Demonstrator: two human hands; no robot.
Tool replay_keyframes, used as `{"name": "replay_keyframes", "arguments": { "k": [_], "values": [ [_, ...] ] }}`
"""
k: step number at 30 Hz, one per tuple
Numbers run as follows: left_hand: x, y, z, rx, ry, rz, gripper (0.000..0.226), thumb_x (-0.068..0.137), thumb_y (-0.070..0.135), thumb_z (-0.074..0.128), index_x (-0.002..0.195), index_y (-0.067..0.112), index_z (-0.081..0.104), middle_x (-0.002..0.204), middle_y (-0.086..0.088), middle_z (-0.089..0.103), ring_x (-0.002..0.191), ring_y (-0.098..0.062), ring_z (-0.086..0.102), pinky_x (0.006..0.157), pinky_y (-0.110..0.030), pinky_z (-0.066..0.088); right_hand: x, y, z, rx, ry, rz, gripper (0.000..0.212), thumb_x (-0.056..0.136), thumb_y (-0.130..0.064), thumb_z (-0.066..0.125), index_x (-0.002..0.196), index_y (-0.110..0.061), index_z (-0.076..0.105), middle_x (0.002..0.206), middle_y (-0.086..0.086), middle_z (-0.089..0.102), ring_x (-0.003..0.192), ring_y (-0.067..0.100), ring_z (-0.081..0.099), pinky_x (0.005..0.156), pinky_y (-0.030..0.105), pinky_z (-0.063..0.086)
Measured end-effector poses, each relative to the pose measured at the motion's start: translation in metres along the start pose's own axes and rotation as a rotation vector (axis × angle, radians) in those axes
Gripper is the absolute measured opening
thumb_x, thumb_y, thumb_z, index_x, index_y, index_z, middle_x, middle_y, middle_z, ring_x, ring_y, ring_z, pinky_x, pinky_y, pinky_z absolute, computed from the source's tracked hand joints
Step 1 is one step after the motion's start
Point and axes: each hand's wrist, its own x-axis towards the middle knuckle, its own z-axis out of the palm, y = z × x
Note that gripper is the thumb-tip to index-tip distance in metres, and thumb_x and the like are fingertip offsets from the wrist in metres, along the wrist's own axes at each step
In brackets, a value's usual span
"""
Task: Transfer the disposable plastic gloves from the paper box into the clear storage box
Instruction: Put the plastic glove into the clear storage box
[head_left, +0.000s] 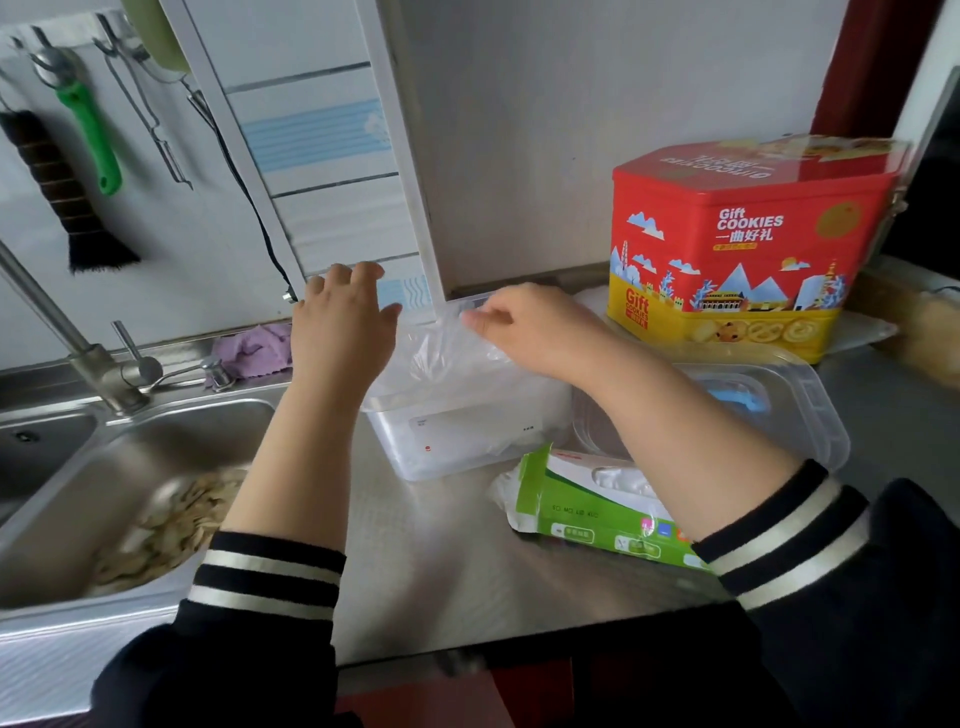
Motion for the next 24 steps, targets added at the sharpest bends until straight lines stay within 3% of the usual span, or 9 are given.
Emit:
{"name": "replay_keyframes", "arguments": {
  "k": [3, 5, 8, 10, 14, 17, 21, 24],
  "values": [
    [-0.028, 0.027, -0.009, -0.288, 0.273, 0.088, 0.020, 0.095, 0.019, 0.052, 0.109, 0.011, 0.065, 0.103, -0.008, 0.067, 0.092, -0.030, 0.061, 0.075, -0.038, 0.046, -0.029, 0.010, -0.008, 0.203, 0.248, -0.044, 0.032, 0.092, -0.049, 0.054, 0.085, -0.021, 0.065, 0.077, -0.008, 0.067, 0.075, 0.011, 0.060, 0.068, 0.031, 0.047],
    [-0.058, 0.055, -0.009, -0.518, 0.293, 0.153, 0.017, 0.094, 0.018, 0.052, 0.102, 0.013, 0.066, 0.091, -0.001, 0.069, 0.077, -0.020, 0.062, 0.068, -0.031, 0.047, -0.050, 0.020, -0.009, 0.234, 0.212, 0.009, 0.031, 0.091, -0.044, 0.058, 0.077, -0.018, 0.063, 0.073, -0.006, 0.067, 0.071, 0.015, 0.061, 0.065, 0.031, 0.046],
    [-0.098, 0.082, 0.009, -0.650, -0.035, 0.239, 0.028, 0.094, 0.039, 0.047, 0.108, 0.023, 0.065, 0.090, 0.009, 0.071, 0.075, -0.011, 0.064, 0.068, -0.030, 0.052, -0.080, 0.039, -0.004, 0.031, -0.159, 0.156, 0.033, 0.089, -0.048, 0.060, 0.073, -0.019, 0.057, 0.071, -0.005, 0.061, 0.066, 0.015, 0.055, 0.058, 0.029, 0.037],
    [-0.112, 0.087, 0.029, -0.631, -0.308, 0.266, 0.045, 0.087, 0.061, 0.042, 0.112, 0.030, 0.064, 0.098, 0.013, 0.070, 0.086, -0.005, 0.063, 0.078, -0.033, 0.053, -0.096, 0.051, 0.005, -0.114, -0.312, 0.174, 0.032, 0.088, -0.049, 0.059, 0.076, -0.019, 0.059, 0.075, -0.001, 0.061, 0.071, 0.017, 0.056, 0.059, 0.031, 0.040],
    [-0.125, 0.087, 0.059, -0.750, -0.603, 0.304, 0.064, 0.069, 0.071, 0.059, 0.117, 0.030, 0.064, 0.111, 0.013, 0.065, 0.107, -0.005, 0.056, 0.096, -0.031, 0.044, -0.113, 0.071, 0.021, -0.036, -0.182, 0.224, 0.010, 0.083, -0.040, 0.065, 0.092, -0.037, 0.067, 0.099, -0.009, 0.068, 0.090, 0.017, 0.064, 0.082, 0.034, 0.051],
    [-0.132, 0.088, 0.071, -0.787, -0.626, 0.317, 0.064, 0.067, 0.067, 0.067, 0.120, 0.031, 0.063, 0.113, 0.016, 0.062, 0.113, -0.006, 0.052, 0.101, -0.029, 0.040, -0.120, 0.081, 0.026, 0.088, -0.113, 0.288, 0.009, 0.081, -0.040, 0.069, 0.090, -0.041, 0.070, 0.091, -0.013, 0.071, 0.077, 0.012, 0.068, 0.080, 0.034, 0.054],
    [-0.134, 0.090, 0.076, -0.780, -0.595, 0.327, 0.066, 0.066, 0.063, 0.072, 0.124, 0.032, 0.062, 0.117, 0.017, 0.058, 0.116, -0.005, 0.046, 0.103, -0.016, 0.030, -0.126, 0.086, 0.035, 0.117, 0.007, 0.291, 0.012, 0.082, -0.038, 0.071, 0.090, -0.031, 0.075, 0.092, -0.009, 0.074, 0.078, 0.014, 0.069, 0.080, 0.035, 0.054],
    [-0.134, 0.090, 0.076, -0.780, -0.613, 0.330, 0.061, 0.071, 0.052, 0.078, 0.127, 0.038, 0.059, 0.120, 0.015, 0.054, 0.120, -0.006, 0.041, 0.102, -0.006, 0.022, -0.130, 0.088, 0.040, 0.177, 0.114, 0.292, 0.006, 0.084, -0.033, 0.070, 0.080, -0.030, 0.074, 0.074, -0.009, 0.070, 0.067, 0.013, 0.065, 0.068, 0.031, 0.053]
  ]
}}
